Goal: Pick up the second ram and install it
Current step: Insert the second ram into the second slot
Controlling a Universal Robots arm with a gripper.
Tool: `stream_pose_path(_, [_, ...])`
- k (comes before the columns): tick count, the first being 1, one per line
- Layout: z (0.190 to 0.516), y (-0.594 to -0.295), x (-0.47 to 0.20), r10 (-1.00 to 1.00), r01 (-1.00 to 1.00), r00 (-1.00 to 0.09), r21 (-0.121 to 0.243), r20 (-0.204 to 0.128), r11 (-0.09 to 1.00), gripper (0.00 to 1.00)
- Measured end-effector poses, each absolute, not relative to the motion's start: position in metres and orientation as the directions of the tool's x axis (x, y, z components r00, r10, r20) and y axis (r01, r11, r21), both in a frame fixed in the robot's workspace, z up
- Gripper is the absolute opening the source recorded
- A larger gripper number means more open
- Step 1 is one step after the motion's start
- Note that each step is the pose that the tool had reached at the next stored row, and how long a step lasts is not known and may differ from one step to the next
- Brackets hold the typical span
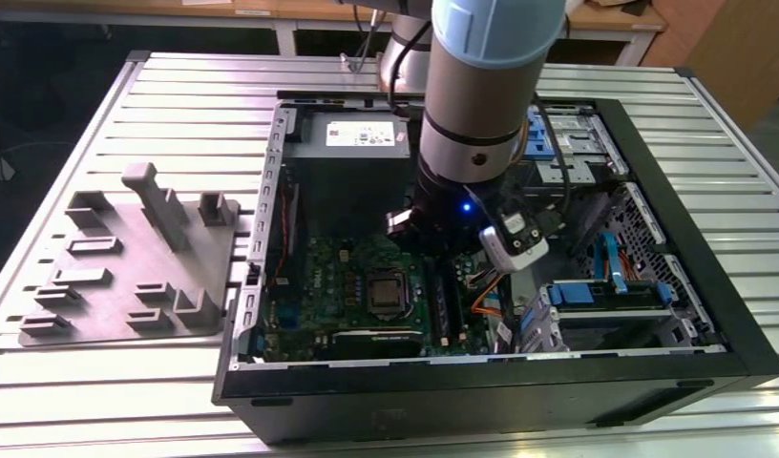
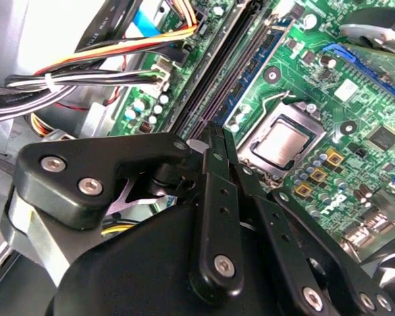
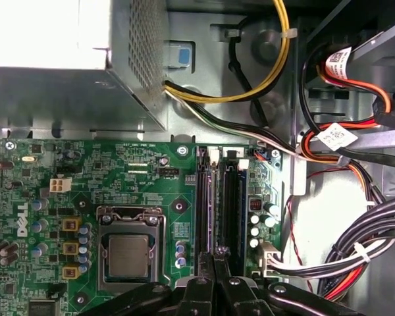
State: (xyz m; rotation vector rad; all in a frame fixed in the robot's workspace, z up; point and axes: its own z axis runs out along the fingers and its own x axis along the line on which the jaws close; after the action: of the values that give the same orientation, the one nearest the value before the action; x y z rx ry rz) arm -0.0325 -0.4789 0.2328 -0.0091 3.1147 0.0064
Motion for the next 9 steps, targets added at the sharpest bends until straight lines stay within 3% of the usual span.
stream_pose_path(9, [0.2314,-0.4789,-0.0325,-0.006,-0.006,-1.000,0.004,-0.027,1.000,0.11])
